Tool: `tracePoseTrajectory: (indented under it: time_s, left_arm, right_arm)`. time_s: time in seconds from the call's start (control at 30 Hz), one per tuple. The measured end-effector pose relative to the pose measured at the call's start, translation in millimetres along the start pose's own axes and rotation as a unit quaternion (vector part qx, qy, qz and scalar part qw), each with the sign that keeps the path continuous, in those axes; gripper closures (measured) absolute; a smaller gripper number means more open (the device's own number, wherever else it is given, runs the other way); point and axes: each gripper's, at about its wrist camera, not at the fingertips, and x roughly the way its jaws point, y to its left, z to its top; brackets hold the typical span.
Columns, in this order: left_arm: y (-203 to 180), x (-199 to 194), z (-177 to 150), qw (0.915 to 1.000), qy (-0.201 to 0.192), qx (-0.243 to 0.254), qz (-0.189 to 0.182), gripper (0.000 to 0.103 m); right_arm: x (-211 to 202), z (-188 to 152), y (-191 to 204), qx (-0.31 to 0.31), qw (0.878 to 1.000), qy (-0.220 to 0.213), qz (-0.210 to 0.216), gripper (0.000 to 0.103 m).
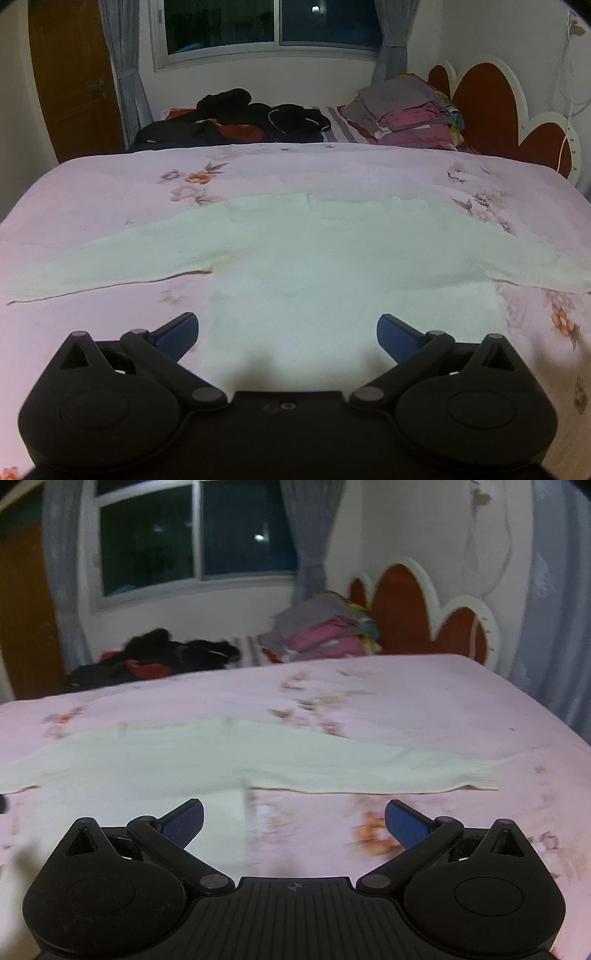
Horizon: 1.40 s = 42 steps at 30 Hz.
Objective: Fold small clothes
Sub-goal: 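Move the right gripper to the sweater sleeve cuff and grasp it, then carry the sleeve cuff with the right gripper across the sweater body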
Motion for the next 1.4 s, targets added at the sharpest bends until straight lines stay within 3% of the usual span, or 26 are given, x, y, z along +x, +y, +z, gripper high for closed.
tracePoseTrajectory:
  time_s: [0.4, 0.63, 0.67, 0.7, 0.73, 0.9, 1.0, 1.03, 1.07, 1.1, 1.2, 1.4]
  left_arm:
    - [-70.4, 72.6, 14.2, 0.9985, 0.045, 0.026, -0.018, 0.0]
    - [-85.7, 93.1, 23.9, 0.9981, 0.054, 0.028, 0.004, 0.004]
    - [-86.0, 95.3, 25.0, 0.9981, 0.055, 0.028, 0.008, 0.004]
    - [-85.9, 96.9, 25.5, 0.9981, 0.054, 0.029, 0.01, 0.004]
    - [-86.0, 99.2, 26.2, 0.9979, 0.056, 0.03, 0.013, 0.004]
    - [-80.8, 108.2, 29.6, 0.9975, 0.063, 0.022, 0.025, 0.005]
    - [-74.6, 113.6, 30.7, 0.9972, 0.064, 0.02, 0.033, 0.011]
    - [-72.6, 115.4, 31.1, 0.9971, 0.065, 0.018, 0.033, 0.013]
    - [-69.9, 117.5, 31.4, 0.997, 0.068, 0.015, 0.034, 0.017]
    - [-67.7, 119.0, 31.4, 0.9969, 0.07, 0.012, 0.035, 0.021]
    - [-58.2, 121.2, 31.9, 0.9966, 0.073, 0.0, 0.037, 0.026]
    - [-36.7, 115.2, 36.1, 0.9969, 0.061, -0.016, 0.048, 0.025]
  right_arm:
    - [85.8, 6.8, -161.2, 0.133, 0.988, 0.04, -0.071, 0.0]
    - [124.6, 5.5, -205.3, 0.193, 0.977, 0.06, -0.07, 0.001]
    - [129.4, 5.8, -207.3, 0.197, 0.976, 0.061, -0.067, 0.019]
    - [137.1, 6.6, -210.8, 0.202, 0.975, 0.066, -0.063, 0.054]
    - [142.2, 6.4, -213.5, 0.211, 0.973, 0.071, -0.06, 0.063]
    - [161.2, 8.1, -232.3, 0.241, 0.966, 0.07, -0.069, 0.064]
    - [166.2, 10.2, -239.1, 0.243, 0.965, 0.059, -0.08, 0.065]
    - [166.8, 10.5, -239.7, 0.24, 0.966, 0.057, -0.084, 0.072]
    - [166.4, 10.9, -240.2, 0.237, 0.966, 0.056, -0.088, 0.094]
    - [165.6, 11.3, -240.3, 0.238, 0.966, 0.052, -0.089, 0.1]
    - [159.5, 15.0, -236.6, 0.229, 0.969, 0.036, -0.09, 0.1]
    - [146.7, 40.1, -201.8, 0.196, 0.979, -0.005, -0.06, 0.1]
